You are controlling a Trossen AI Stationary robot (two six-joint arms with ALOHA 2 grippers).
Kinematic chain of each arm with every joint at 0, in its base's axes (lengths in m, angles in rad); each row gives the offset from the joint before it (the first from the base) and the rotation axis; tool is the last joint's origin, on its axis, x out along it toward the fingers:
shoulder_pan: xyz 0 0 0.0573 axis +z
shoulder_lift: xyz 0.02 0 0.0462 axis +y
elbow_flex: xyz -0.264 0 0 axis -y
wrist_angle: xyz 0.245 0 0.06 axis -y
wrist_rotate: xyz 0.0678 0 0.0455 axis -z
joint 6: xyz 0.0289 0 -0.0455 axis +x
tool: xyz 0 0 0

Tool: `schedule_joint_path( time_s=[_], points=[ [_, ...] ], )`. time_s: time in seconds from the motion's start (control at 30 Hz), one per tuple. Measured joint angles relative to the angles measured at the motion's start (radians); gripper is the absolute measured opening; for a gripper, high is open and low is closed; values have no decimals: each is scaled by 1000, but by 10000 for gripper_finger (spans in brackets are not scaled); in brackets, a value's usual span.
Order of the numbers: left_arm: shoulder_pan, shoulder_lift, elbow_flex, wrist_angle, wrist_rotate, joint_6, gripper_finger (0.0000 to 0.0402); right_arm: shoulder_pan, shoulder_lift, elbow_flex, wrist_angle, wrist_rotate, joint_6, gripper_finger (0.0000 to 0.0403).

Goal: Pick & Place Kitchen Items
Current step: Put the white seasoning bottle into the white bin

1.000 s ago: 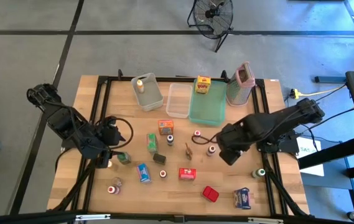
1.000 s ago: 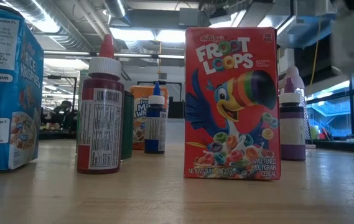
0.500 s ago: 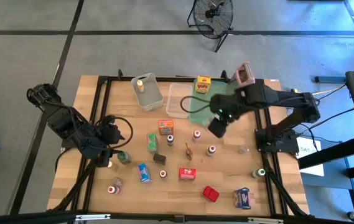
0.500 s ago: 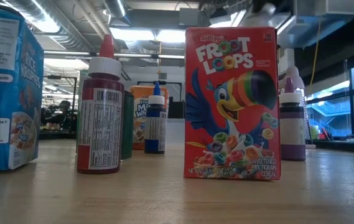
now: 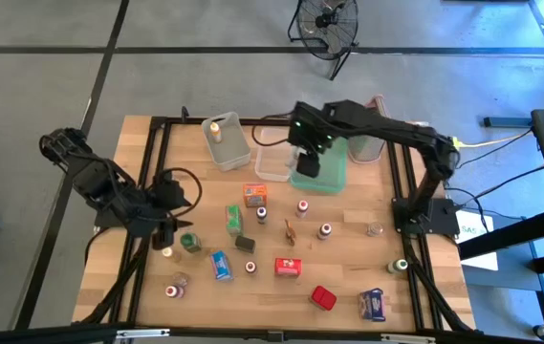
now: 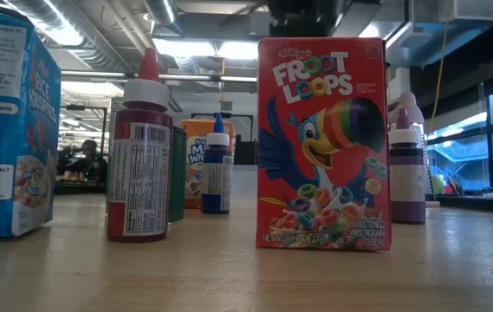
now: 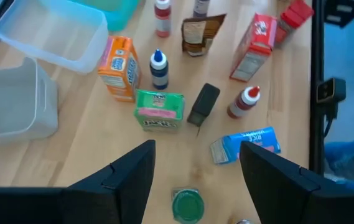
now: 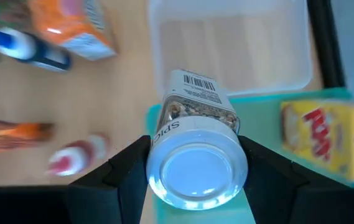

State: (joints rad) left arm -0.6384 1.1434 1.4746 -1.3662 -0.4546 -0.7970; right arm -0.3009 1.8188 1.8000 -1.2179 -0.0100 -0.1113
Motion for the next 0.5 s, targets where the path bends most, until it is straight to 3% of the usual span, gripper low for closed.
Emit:
schedule_joint_path(
  time_s=[0.23, 0.5],
  points=[
    [6, -3, 0, 4, -32, -81, 230, -38, 129, 71, 19, 2, -185, 213],
    [6, -3, 0, 5, -56, -110, 230, -39, 188, 78, 28, -2, -308, 213]
  ],
)
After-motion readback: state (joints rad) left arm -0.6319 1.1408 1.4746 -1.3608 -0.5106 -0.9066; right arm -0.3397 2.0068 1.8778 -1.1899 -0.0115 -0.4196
